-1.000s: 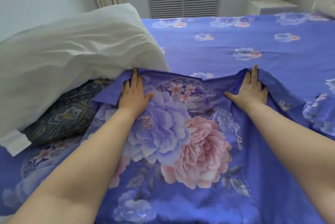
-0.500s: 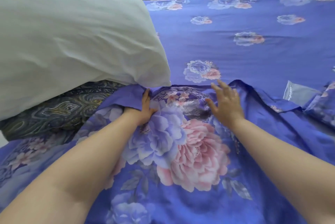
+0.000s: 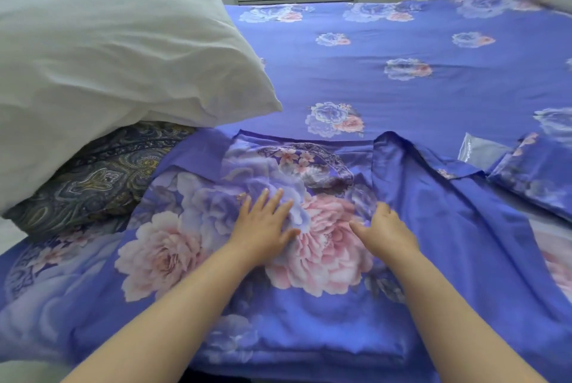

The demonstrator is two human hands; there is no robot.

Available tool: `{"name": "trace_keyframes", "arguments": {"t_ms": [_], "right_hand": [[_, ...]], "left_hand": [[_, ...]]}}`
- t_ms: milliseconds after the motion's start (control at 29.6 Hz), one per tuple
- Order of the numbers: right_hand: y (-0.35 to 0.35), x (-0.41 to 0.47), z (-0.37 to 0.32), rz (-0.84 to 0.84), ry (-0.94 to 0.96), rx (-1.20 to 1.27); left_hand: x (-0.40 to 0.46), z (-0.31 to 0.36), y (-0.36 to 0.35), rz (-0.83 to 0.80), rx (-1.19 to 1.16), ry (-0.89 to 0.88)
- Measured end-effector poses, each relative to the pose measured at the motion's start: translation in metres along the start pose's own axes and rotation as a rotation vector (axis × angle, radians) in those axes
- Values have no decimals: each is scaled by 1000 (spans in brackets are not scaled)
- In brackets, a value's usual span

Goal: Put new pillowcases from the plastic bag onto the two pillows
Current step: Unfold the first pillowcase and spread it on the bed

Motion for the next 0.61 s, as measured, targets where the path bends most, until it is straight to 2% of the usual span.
{"name": "trace_keyframes", "arguments": {"t_ms": [135,169,236,304,371,405,439,506,574,607], "right_hand": [[-6,-24,19,-116,-36,-39],[-6,-27,14,-129,-14,19],[-7,-38,-16,-149,86,309],[-12,-59,-63,-203,268,520],[-23,-79,-107,-247,475,411],[-30,-88,-123,-265,549,328],[-36,-95,-133,-291,594,275],[-45,-101,-144,-352,634,267],[-43,-101,-142,-321,625,286],[-38,-96,-136,-247,608,293]], "left_hand": [[-28,24,-34,-89,-82,15],[-29,23,-37,-97,-129,25],[-29,23,-32,-102,-292,46],[-27,15,-13,-22,-726,149],[-30,-2,7,108,-1232,307],[-31,-8,12,113,-1374,366],[-33,-11,14,79,-1437,391],[-36,-17,16,51,-1412,427],[-37,-33,22,181,-1305,510],[-37,-41,23,239,-1258,553]]}}
Point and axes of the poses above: each hand's wrist, its own x-axis towards the middle knuckle, its own y-axis out of the back of the hand, z = x × y, the point moved 9 cm from there along x, towards the middle knuckle
